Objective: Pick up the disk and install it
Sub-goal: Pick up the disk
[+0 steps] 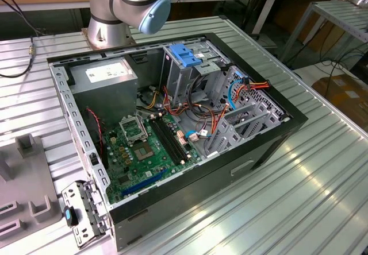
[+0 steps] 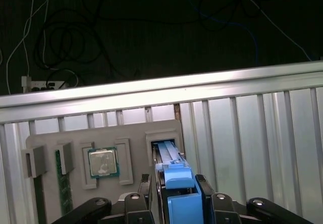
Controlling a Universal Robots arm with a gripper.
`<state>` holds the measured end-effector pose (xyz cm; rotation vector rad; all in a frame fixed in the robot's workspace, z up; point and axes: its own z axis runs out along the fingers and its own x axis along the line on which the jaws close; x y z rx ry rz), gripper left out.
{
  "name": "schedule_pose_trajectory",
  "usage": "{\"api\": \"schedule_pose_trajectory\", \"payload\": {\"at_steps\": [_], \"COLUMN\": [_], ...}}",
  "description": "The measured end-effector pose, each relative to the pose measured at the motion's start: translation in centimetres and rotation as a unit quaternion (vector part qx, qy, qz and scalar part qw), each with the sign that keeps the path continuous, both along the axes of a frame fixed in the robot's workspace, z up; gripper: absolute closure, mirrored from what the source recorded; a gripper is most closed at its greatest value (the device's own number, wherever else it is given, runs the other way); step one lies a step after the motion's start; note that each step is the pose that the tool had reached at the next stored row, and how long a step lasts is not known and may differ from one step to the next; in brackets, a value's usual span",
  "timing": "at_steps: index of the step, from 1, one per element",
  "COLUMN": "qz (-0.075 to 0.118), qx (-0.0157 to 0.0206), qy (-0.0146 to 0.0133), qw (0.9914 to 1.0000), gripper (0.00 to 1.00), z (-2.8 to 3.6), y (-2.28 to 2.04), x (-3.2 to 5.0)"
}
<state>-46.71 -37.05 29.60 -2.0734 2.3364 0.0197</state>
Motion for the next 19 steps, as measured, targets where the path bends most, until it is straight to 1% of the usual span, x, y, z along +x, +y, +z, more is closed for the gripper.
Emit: {"api": "schedule_pose_trajectory", "payload": {"at_steps": [3,8,12,16,18,19], "qz": [0.000,0.005,0.009,0.009,0.009,0.009], "qx": [0.0000,0.0000,0.0000,0.0000,0.0000,0.0000], "qy": [0.0000,0.0000,0.0000,0.0000,0.0001,0.0001], "qw": [1.00000,0.99999,0.99996,0.99996,0.99996,0.99996], "gripper": [0.53,0.53,0.53,0.53,0.55,0.61], "z": [0.00,-0.01,-0.01,-0.01,-0.01,-0.01], "y": [0.00,-0.11,-0.12,-0.12,-0.12,-0.12], "x": [0.00,0.01,0.00,0.00,0.00,0.00]}}
